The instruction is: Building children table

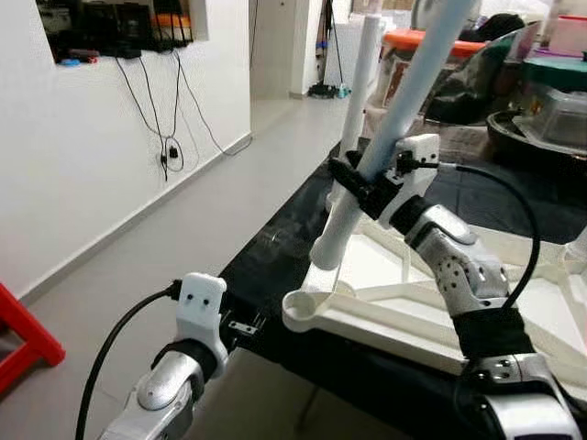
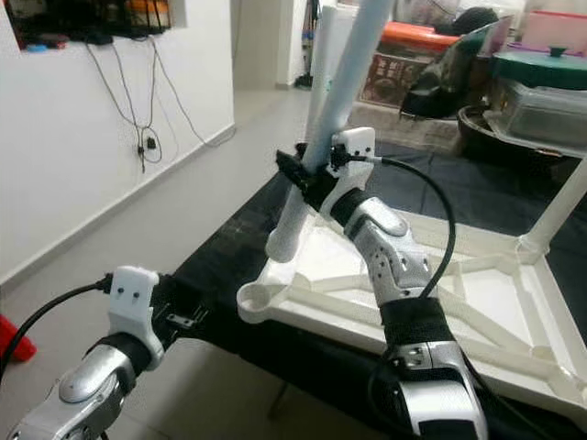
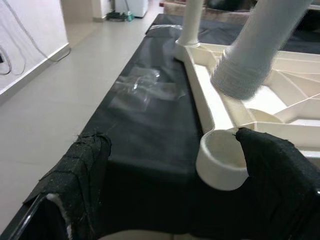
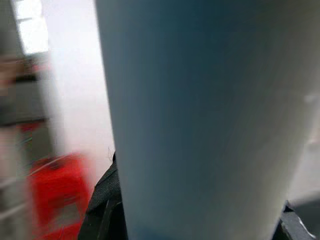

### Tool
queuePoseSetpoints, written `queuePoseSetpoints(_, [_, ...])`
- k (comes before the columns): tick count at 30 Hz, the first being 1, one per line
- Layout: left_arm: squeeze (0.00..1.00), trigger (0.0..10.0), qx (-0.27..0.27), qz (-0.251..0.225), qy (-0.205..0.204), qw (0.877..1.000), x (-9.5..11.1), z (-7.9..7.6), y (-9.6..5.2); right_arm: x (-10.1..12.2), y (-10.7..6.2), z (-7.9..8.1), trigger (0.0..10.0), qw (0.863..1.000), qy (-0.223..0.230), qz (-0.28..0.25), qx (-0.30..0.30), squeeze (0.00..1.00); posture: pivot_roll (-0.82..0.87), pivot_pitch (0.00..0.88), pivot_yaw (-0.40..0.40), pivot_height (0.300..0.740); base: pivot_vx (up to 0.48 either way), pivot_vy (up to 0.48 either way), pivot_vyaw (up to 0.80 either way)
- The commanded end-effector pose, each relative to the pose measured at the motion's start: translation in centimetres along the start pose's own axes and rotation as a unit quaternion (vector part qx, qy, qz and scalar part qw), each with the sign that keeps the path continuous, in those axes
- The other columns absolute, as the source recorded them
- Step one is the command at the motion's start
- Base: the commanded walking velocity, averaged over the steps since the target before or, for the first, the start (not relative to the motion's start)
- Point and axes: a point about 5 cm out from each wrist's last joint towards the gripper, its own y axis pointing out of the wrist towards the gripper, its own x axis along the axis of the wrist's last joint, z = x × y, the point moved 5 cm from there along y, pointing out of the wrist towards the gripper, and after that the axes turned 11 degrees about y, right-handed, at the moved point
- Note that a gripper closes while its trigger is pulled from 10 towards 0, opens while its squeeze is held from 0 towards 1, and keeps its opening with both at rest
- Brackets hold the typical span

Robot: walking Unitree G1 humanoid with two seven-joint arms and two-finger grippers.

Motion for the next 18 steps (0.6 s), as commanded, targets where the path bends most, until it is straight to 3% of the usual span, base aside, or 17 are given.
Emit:
queuePoseSetpoints(1, [0.0,10.0,0.002,0.008,0.003,1.0,-0.2,-0.1,-0.2,0.4,0.5,1.3,10.0,0.999,0.005,0.006,0.045,0.0,0.05,0.0,-0.087,0.74,0.0,0.0,0.0])
queuePoseSetpoints(3, [0.0,10.0,-0.014,0.007,-0.005,1.0,0.0,-0.9,-1.0,-0.3,0.3,1.6,10.0,0.993,0.02,0.045,0.107,0.0,0.06,0.02,-0.092,0.74,0.0,0.0,0.0])
queuePoseSetpoints(6, [0.0,10.0,-0.023,0.005,-0.017,1.0,0.4,-1.6,-1.6,-0.9,0.0,1.3,10.0,0.989,0.021,0.069,0.13,0.0,0.06,0.056,-0.091,0.74,0.0,0.0,0.0])
queuePoseSetpoints(12, [0.0,10.0,-0.033,0.01,-0.034,0.999,0.6,-2.7,-2.6,-1.8,0.1,0.8,10.0,0.983,0.018,0.101,0.151,0.0,0.06,0.115,-0.092,0.74,0.0,0.0,0.0])
queuePoseSetpoints(18, [0.0,10.0,-0.047,0.012,-0.035,0.998,1.2,-3.4,-3.5,-1.5,0.2,0.4,10.0,0.982,0.013,0.108,0.154,0.0,0.07,0.178,-0.097,0.74,0.0,0.0,0.0])
